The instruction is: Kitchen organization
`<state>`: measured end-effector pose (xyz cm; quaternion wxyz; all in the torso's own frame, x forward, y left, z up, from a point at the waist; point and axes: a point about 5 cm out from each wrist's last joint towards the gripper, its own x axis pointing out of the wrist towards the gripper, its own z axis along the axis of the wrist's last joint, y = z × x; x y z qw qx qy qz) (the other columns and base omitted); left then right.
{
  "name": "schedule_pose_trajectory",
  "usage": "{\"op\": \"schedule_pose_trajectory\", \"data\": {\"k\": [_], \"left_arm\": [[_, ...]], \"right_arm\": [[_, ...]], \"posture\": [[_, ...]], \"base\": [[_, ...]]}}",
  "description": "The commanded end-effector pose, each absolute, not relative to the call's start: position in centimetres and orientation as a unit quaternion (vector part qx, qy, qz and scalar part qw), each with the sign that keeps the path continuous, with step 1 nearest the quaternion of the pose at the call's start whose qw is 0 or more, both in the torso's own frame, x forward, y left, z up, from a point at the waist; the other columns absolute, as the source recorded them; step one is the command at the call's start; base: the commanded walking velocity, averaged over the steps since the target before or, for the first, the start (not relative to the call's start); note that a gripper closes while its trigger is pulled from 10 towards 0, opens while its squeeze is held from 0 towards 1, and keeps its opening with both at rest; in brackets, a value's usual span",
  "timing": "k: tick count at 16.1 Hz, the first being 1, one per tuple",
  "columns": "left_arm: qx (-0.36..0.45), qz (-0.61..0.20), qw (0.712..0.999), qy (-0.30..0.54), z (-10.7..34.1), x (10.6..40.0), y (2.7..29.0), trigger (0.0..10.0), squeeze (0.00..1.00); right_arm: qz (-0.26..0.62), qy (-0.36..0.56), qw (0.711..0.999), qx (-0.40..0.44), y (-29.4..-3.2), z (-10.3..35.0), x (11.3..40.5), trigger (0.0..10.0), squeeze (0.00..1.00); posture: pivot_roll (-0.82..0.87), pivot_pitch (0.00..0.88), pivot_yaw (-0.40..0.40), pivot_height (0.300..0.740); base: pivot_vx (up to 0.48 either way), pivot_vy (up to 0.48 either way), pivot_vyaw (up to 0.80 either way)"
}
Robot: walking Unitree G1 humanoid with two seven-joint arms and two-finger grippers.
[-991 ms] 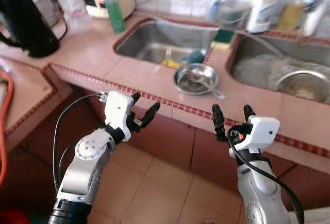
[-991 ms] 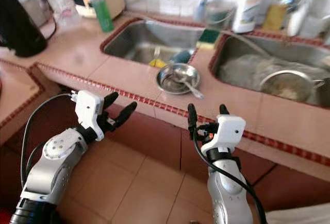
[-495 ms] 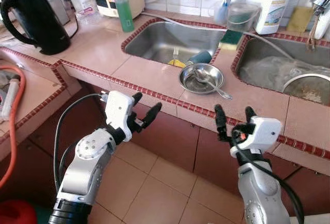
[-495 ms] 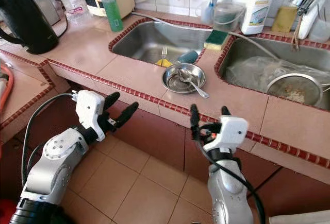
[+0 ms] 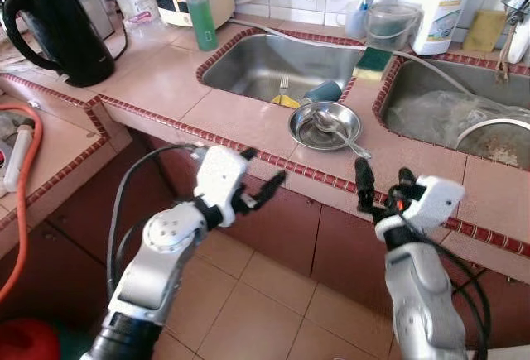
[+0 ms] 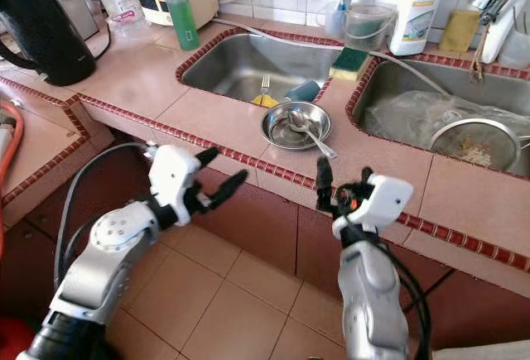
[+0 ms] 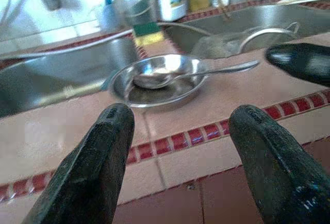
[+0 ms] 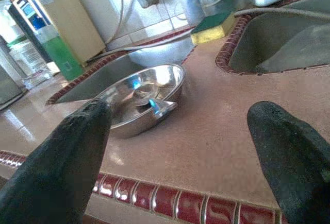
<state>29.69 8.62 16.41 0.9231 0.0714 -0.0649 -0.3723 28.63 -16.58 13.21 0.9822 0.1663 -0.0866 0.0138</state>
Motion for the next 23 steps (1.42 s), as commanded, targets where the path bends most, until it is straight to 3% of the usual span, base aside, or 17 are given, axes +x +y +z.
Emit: {"op": "schedule_pose_trajectory", "data": {"k": [1, 10, 19, 23], "left_arm": [[0.09, -0.376, 0.919, -0.074, 16.6, 29.8, 8.6, 10.0, 0.0], [0.088, -0.386, 0.914, -0.087, 16.9, 29.9, 7.8, 10.0, 0.0], [0.065, -0.381, 0.918, -0.082, 16.7, 29.9, 8.2, 10.0, 0.0], [0.05, -0.384, 0.92, -0.068, 16.6, 30.1, 8.3, 10.0, 0.0]], "right_arm": [[0.019, -0.079, 0.981, 0.178, -16.5, 13.1, 29.0, 10.0, 0.0], [0.044, -0.086, 0.971, 0.217, -16.1, 13.6, 30.2, 10.0, 0.0], [0.049, -0.084, 0.975, 0.2, -15.9, 13.3, 29.8, 10.0, 0.0], [0.046, -0.084, 0.974, 0.203, -16.1, 13.3, 29.8, 10.0, 0.0]], "posture": [[-0.22, 0.056, 0.117, 0.74], [-0.22, 0.035, 0.115, 0.74], [-0.22, 0.043, 0.116, 0.74], [-0.23, 0.045, 0.118, 0.74]], "base": [[0.0, 0.0, 0.0], [0.0, 0.0, 0.0], [0.0, 0.0, 0.0], [0.0, 0.0, -0.76]]}}
